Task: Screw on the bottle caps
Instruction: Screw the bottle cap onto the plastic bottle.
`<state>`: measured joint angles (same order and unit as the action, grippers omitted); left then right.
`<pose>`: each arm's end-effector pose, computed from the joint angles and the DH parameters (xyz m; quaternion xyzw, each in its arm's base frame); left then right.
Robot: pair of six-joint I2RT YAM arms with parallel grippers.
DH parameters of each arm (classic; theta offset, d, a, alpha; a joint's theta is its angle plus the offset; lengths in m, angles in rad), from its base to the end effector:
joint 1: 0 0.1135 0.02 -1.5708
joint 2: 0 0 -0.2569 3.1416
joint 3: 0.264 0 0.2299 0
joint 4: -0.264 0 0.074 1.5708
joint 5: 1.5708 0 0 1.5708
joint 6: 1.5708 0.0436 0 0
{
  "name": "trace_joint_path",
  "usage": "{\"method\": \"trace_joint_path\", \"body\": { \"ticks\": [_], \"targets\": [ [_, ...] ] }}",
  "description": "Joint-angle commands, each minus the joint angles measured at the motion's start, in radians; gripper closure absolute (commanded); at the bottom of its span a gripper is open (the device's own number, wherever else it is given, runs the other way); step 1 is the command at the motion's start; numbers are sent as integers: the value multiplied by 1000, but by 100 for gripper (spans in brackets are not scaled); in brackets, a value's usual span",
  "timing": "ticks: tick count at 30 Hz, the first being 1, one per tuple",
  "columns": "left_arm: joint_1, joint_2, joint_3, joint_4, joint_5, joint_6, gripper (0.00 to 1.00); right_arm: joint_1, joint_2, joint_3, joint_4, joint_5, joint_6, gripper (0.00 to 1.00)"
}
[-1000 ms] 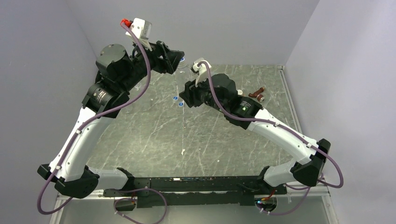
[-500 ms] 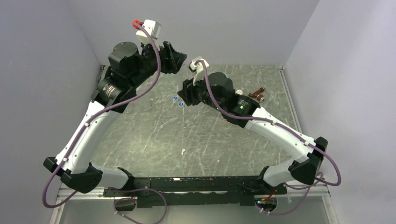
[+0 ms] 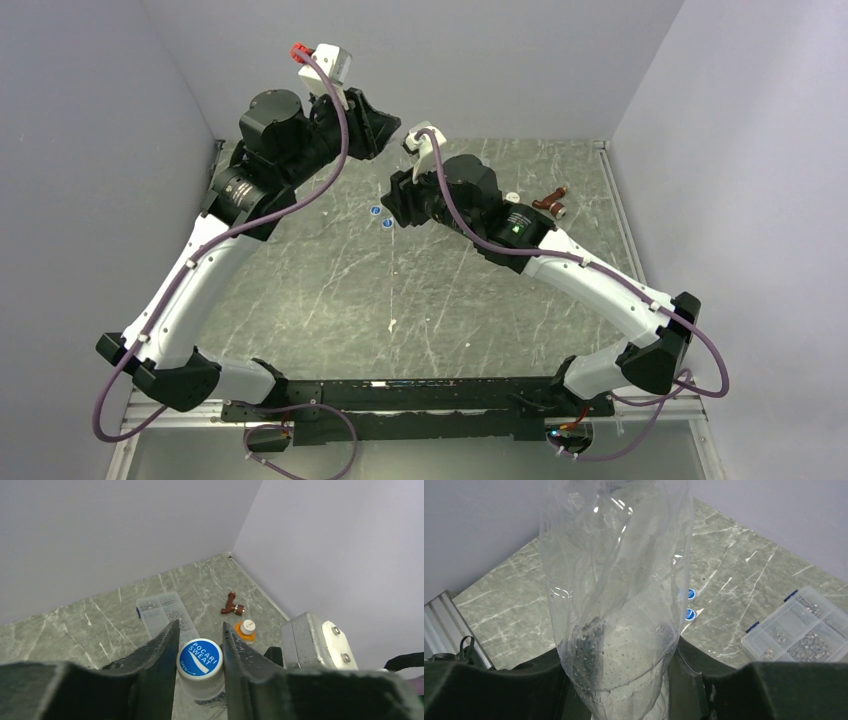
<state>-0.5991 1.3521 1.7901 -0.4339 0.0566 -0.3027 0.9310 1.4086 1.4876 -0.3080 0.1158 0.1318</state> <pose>0.2111 -0.1471 0.5132 0.1240 0.6947 -0.3266 0.6288 0.1887 0.2451 0.4177 -0.2711 0.7343 0.2754 0.5580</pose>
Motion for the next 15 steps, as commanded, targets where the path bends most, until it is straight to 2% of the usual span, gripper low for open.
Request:
{"method": "trace_joint_path", "body": {
  "ticks": [1, 4, 7, 12, 15],
  "targets": [
    [1, -11, 15, 12, 11, -23, 71, 0, -25, 35, 58, -18, -18, 98],
    [1, -23, 8, 21, 51, -36, 86, -37, -46, 14, 78, -115, -4, 100],
    [2, -49, -19, 55, 134, -43, 99, -104, -88, -38, 138, -337, 22, 100],
    [8, -125, -103, 161, 365, -46, 100, -233, -168, -134, 332, -786, 122, 100],
    [10, -161, -146, 250, 535, -77, 100, -265, -169, -143, 431, -966, 194, 100]
  ]
}}
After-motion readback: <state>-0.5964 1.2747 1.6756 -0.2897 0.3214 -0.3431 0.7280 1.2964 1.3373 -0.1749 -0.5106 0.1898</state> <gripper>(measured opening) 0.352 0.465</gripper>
